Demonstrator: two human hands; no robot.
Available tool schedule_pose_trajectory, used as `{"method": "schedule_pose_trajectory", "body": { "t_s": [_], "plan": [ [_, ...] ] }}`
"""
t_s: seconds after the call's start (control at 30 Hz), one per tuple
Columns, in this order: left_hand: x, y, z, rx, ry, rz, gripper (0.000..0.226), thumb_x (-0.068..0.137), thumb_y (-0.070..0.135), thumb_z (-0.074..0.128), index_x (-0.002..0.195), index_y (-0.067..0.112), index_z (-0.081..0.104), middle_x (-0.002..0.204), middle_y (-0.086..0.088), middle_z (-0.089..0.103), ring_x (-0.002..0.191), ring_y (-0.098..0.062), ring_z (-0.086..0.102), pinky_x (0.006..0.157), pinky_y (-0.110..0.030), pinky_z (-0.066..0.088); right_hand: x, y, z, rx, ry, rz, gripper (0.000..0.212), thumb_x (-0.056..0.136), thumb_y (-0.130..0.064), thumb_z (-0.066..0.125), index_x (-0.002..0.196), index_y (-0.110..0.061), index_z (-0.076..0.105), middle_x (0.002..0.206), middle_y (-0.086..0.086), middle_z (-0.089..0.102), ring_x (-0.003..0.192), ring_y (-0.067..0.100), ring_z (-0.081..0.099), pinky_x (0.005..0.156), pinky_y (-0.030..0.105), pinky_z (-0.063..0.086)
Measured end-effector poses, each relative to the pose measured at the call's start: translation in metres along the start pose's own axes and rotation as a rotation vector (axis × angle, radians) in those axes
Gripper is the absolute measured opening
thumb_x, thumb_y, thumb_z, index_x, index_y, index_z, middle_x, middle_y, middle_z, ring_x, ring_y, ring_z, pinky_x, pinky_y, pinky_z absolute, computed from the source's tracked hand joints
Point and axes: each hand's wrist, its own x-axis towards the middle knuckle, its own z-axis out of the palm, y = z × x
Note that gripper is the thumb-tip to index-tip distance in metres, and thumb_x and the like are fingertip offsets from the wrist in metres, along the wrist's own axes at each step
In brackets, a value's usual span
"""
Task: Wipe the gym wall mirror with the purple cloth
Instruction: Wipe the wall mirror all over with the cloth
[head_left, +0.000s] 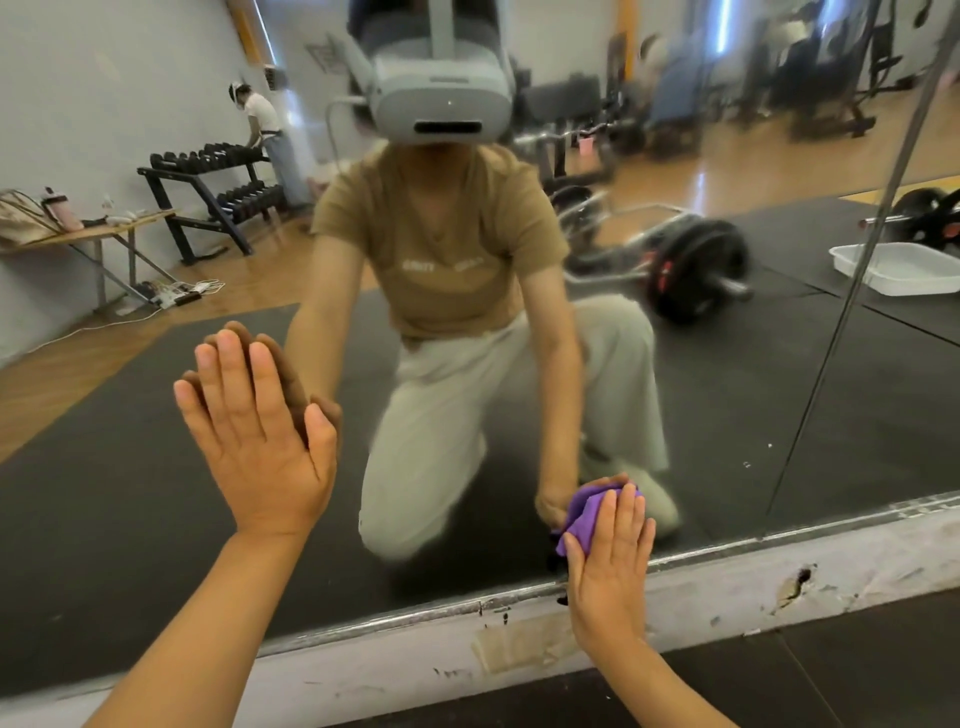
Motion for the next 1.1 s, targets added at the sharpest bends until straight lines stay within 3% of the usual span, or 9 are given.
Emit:
{"method": "schedule_pose_trajectory", "body": {
  "t_s": [0.17,0.3,0.37,0.47,0.57,0.63,0.77,0.97,1.1],
  "plan": [
    [0.003,0.022,-0.011,-0.116,-0.030,-0.135,0.060,0.098,0.011,0.041,0.152,-0.009,0.023,0.159,-0.033,0.020,0.154,-0.033,0.005,0.124,-0.055,0.005,0.008,0.022,-0.017,-0.161,0.002,-0.255,0.060,0.110,-0.032,0.020,0.161,-0.010,-0.003,0.169,0.009,-0.006,0.156,0.026,-0.002,0.126,0.045,0.002],
    [-0.004,0.061,-0.012,-0.185,-0.088,-0.136,0.061,0.097,0.014,0.046,0.153,-0.002,0.025,0.160,-0.028,0.019,0.154,-0.036,0.010,0.124,-0.053,0.002,0.018,0.050,-0.038,-0.332,0.000,-0.427,0.083,0.089,-0.010,0.040,0.162,-0.014,0.001,0.170,0.008,-0.002,0.156,0.027,0.000,0.126,0.047,-0.002],
    [-0.009,0.088,-0.008,-0.195,-0.147,-0.060,0.063,0.097,0.020,0.047,0.154,0.004,0.025,0.162,-0.022,0.016,0.156,-0.026,0.005,0.124,-0.050,-0.001,0.020,0.056,-0.043,-0.272,0.002,-0.361,0.081,0.090,-0.009,0.038,0.162,-0.013,0.001,0.170,0.008,-0.003,0.156,0.027,-0.001,0.127,0.045,-0.002],
    [-0.010,0.138,0.007,-0.234,-0.192,0.059,0.063,0.097,0.023,0.048,0.155,0.010,0.024,0.169,-0.007,0.003,0.156,-0.020,-0.001,0.125,-0.046,-0.003,0.013,0.061,-0.043,-0.084,-0.004,-0.127,0.066,0.106,-0.027,0.029,0.162,-0.015,-0.005,0.170,0.004,-0.007,0.156,0.023,-0.002,0.126,0.040,0.000],
    [-0.018,0.187,0.025,-0.263,-0.225,0.120,0.064,0.098,0.024,0.048,0.156,0.015,0.023,0.166,-0.007,0.013,0.156,-0.019,-0.001,0.125,-0.046,-0.003,0.012,0.074,-0.038,0.115,0.006,0.155,0.075,0.103,-0.037,0.032,0.159,-0.030,-0.016,0.167,-0.012,-0.017,0.155,0.011,-0.008,0.125,0.032,-0.002],
    [-0.030,0.206,0.038,-0.213,-0.197,0.157,0.063,0.100,0.025,0.045,0.158,0.017,0.024,0.168,-0.003,0.011,0.156,-0.018,0.002,0.125,-0.046,-0.001,0.011,0.079,-0.035,0.186,0.023,0.234,0.076,0.101,-0.040,0.031,0.156,-0.038,-0.021,0.165,-0.019,-0.022,0.153,0.005,-0.013,0.124,0.027,-0.005],
    [-0.054,0.214,0.057,-0.089,-0.117,0.190,0.063,0.102,0.028,0.036,0.161,0.020,0.018,0.170,0.001,0.003,0.156,-0.020,0.005,0.126,-0.048,0.001,0.023,0.081,-0.031,0.278,0.072,0.243,0.073,0.103,-0.041,0.026,0.155,-0.035,-0.026,0.164,-0.016,-0.026,0.154,0.011,-0.015,0.123,0.024,-0.009],
    [-0.056,0.216,0.062,-0.048,-0.055,0.216,0.066,0.099,0.028,0.035,0.161,0.017,0.018,0.170,-0.001,0.003,0.156,-0.023,0.004,0.125,-0.050,0.002,0.119,0.076,-0.075,0.239,0.387,-0.087,0.062,0.110,-0.036,0.023,0.160,-0.010,-0.002,0.169,-0.006,-0.010,0.156,0.023,-0.004,0.126,0.040,0.001],
    [-0.055,0.216,0.063,-0.047,-0.054,0.213,0.068,0.097,0.027,0.038,0.161,0.016,0.017,0.170,-0.002,0.003,0.156,-0.023,0.004,0.125,-0.050,0.002,0.101,0.084,-0.061,0.230,0.380,-0.150,0.059,0.111,-0.032,0.023,0.161,-0.017,-0.004,0.169,-0.006,-0.007,0.156,0.020,-0.002,0.127,0.039,0.003]
  ]
}}
